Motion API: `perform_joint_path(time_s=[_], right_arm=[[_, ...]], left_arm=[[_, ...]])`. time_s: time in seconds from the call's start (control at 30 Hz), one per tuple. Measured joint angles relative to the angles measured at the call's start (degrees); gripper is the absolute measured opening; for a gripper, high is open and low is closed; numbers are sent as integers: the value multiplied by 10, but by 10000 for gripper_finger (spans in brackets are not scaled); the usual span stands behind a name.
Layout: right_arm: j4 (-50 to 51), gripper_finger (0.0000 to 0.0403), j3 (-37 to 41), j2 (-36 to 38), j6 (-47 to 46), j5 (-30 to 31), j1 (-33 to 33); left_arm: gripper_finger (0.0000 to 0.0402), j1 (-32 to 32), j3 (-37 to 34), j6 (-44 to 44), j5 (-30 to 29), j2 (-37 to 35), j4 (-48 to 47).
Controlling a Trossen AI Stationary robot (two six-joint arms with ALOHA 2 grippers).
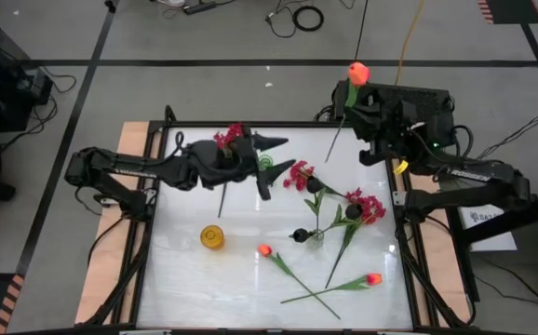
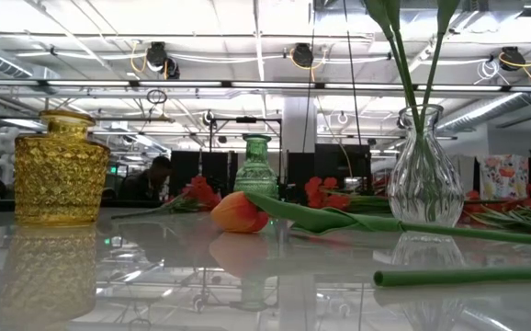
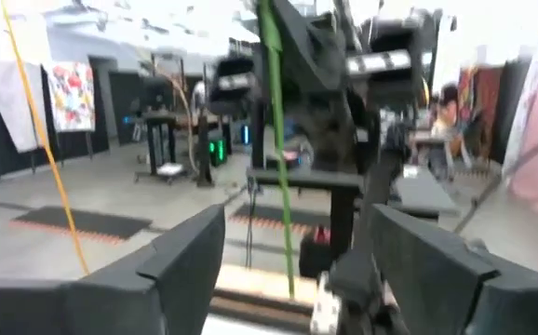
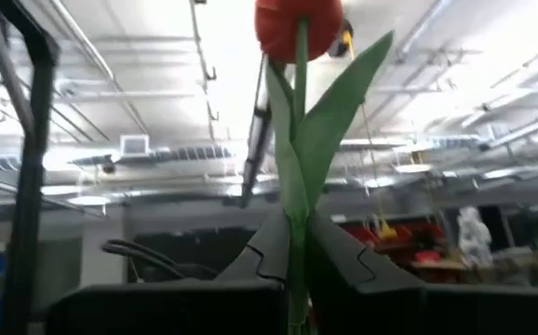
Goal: Sort flowers into vase by color
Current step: Put the top orange flower into the green vase
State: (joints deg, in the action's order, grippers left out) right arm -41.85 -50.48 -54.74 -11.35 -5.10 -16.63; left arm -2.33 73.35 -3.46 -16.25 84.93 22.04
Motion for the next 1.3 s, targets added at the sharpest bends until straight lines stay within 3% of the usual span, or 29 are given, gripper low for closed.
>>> perform_joint_path(time_s=[0.23, 0.43, 0.63, 0.9, 1.07, 1.3], right_arm=[[-1, 13, -47, -44, 4, -28, 17], [52, 13, -126, -103, 25, -30, 34], [55, 13, -164, -148, 26, -73, 50], [52, 13, -174, -163, 28, -73, 60], [44, 13, -174, -162, 21, -73, 60], [42, 13, -174, -162, 31, -70, 60]], left_arm=[[282, 12, 43, -4, 91, 5, 9], [252, 12, 102, -32, 93, 14, -90], [230, 18, 108, -35, 37, 15, -112], [228, 31, 107, -34, 94, 23, -113], [228, 42, 108, -33, 162, 29, -103], [228, 51, 107, -30, 166, 38, -105]])
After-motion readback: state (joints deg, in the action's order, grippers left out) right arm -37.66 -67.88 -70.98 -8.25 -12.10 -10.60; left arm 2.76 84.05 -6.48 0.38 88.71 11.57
